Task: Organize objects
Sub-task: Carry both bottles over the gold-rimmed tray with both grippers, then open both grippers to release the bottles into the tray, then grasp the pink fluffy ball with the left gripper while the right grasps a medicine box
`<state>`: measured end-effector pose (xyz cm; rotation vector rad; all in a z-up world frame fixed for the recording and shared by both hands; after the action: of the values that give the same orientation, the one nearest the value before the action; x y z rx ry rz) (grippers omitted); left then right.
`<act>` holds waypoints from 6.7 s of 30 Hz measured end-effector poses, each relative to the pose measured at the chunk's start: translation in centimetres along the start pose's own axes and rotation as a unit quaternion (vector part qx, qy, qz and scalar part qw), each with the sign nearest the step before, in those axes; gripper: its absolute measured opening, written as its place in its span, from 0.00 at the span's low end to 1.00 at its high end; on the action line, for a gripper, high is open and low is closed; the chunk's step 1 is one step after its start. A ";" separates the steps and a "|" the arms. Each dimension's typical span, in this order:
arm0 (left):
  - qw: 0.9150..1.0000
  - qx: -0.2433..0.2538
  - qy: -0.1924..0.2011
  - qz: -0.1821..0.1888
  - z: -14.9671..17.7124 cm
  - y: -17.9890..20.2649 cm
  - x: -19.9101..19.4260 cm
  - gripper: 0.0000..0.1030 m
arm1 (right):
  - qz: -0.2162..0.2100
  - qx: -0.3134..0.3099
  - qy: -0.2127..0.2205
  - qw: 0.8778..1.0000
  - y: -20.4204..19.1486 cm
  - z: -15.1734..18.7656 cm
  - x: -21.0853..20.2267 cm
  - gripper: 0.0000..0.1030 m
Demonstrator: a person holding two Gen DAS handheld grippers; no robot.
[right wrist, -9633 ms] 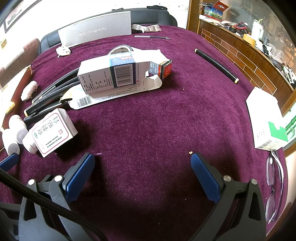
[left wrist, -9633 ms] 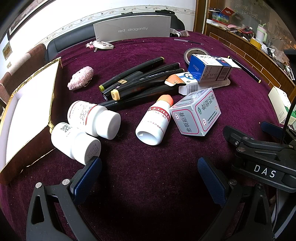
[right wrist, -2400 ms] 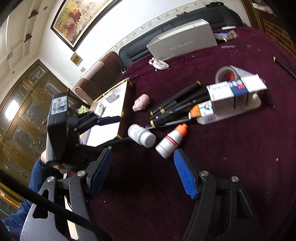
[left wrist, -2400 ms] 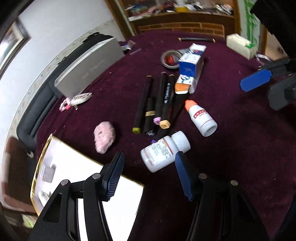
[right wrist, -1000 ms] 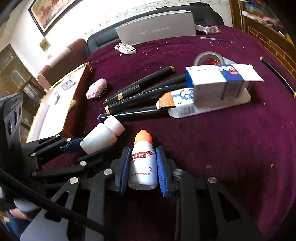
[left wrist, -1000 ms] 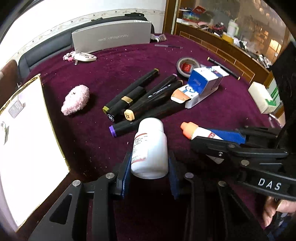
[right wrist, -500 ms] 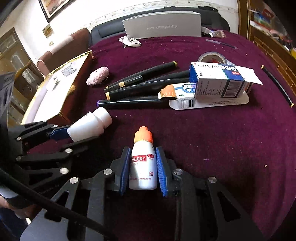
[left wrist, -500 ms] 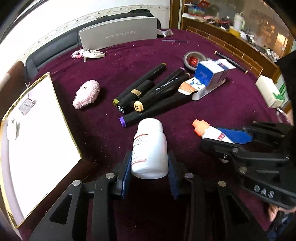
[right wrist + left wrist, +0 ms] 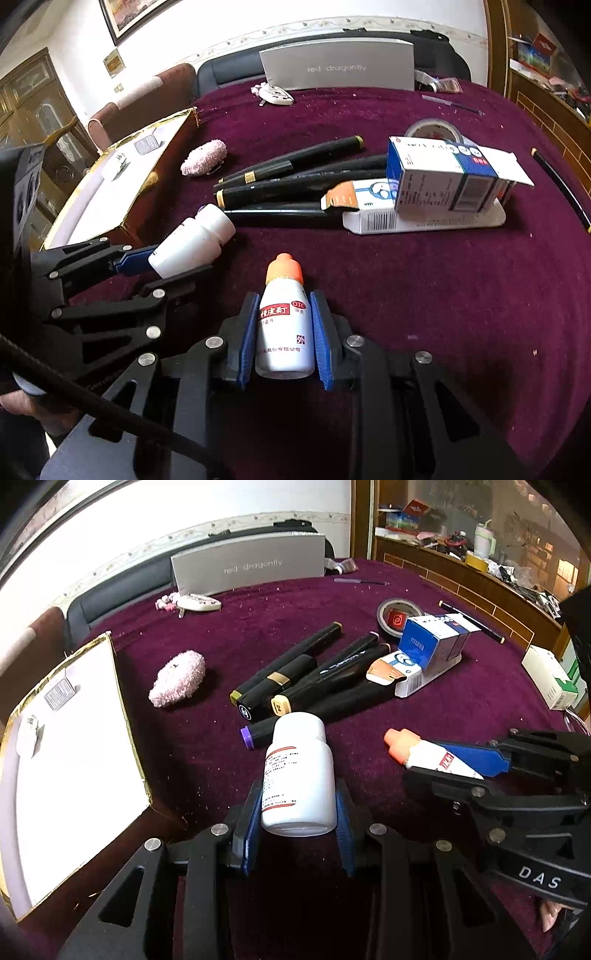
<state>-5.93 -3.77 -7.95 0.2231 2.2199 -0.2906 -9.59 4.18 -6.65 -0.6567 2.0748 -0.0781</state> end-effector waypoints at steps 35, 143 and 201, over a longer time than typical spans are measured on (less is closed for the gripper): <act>0.998 -0.024 -0.027 -0.054 -0.1 -1.7 0.5 0.73 | 0.030 -0.073 -0.009 0.997 -1.0 0.3 0.5 0.26; 0.963 -0.267 0.002 -0.020 -0.1 -31.4 -1.7 0.30 | -0.059 0.040 -0.072 0.995 -22.1 -18.0 13.0 0.37; 0.988 -0.021 -0.140 0.057 -0.6 -2.4 -0.8 0.31 | 0.065 0.235 -0.179 0.953 9.9 -1.6 -3.9 0.31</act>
<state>-6.51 -5.94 -6.70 0.2678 1.9264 -0.1981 -13.35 14.16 -5.77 -0.2188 1.6569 -0.3419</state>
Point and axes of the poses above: each gripper's, at about its wrist camera, not at the fingertips, and x roughly the way its jaws point, y to its right, z to its underside, the point moved 9 cm from there along x, roughly the way its jaws point, and after that the axes turned 9 degrees about x, right-handed, at the moved point
